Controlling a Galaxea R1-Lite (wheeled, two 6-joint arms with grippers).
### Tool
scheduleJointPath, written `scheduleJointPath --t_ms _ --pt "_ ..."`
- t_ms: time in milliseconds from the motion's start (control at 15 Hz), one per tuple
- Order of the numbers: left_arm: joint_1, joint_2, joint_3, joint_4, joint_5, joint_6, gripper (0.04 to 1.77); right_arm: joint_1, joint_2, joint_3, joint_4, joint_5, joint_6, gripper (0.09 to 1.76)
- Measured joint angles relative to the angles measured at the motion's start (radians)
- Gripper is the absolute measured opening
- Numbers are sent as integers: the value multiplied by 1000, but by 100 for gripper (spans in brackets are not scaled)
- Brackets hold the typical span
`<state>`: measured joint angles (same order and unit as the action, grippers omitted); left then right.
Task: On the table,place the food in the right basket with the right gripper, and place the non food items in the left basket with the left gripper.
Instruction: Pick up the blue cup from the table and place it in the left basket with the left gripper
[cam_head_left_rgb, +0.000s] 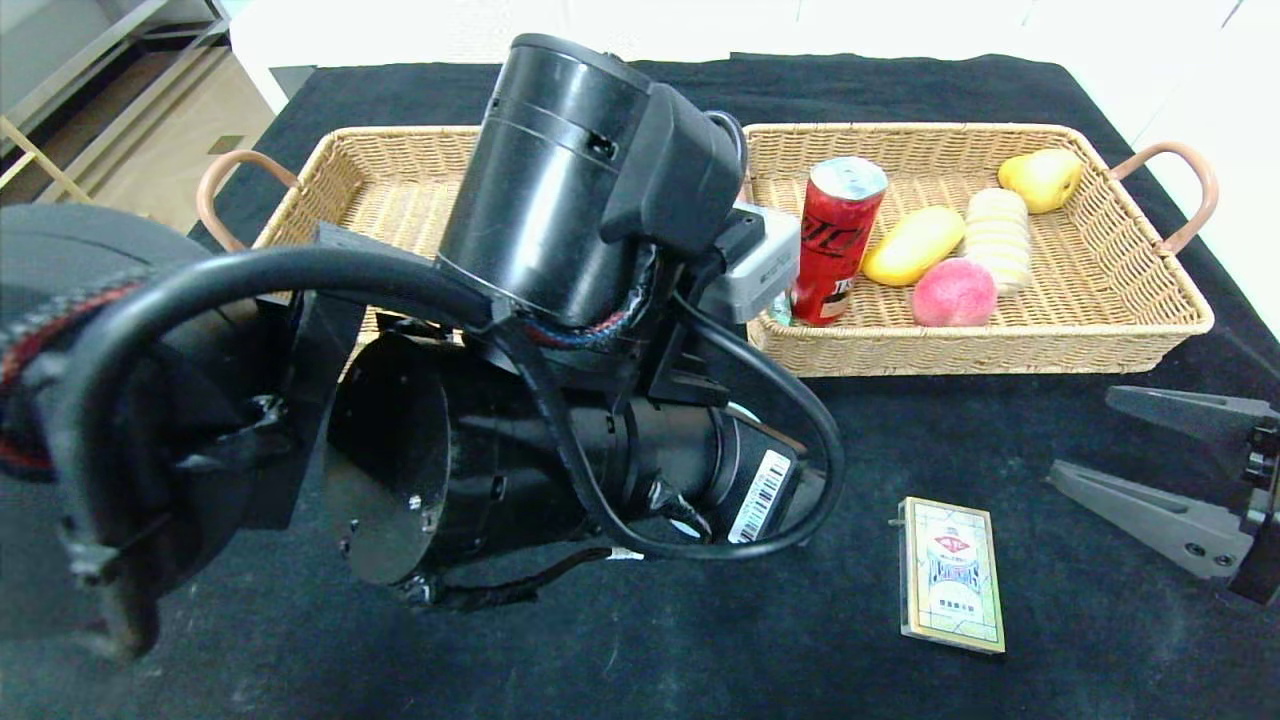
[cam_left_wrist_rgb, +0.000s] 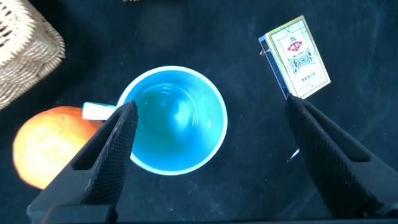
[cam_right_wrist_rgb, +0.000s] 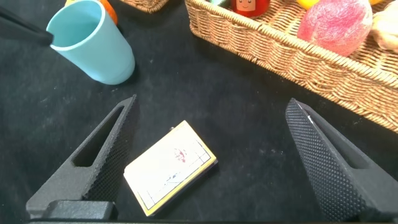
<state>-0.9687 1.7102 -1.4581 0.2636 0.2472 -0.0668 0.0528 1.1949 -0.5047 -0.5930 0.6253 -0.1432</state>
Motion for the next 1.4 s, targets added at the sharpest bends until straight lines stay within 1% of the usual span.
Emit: scheduleJointPath --t_ms 600,800,1000,1400 --pt "-6 62 0 -8 -1 -1 172 -1 3 0 0 0 0 171" --pt "-3 80 -2 -14 -1 -9 172 -1 9 0 1 0 0 171" --pt "2 98 -3 -47 0 -8 172 -1 17 0 0 0 0 171" --pt "15 129 2 -51 -1 -9 172 -1 34 -3 0 0 -1 171"
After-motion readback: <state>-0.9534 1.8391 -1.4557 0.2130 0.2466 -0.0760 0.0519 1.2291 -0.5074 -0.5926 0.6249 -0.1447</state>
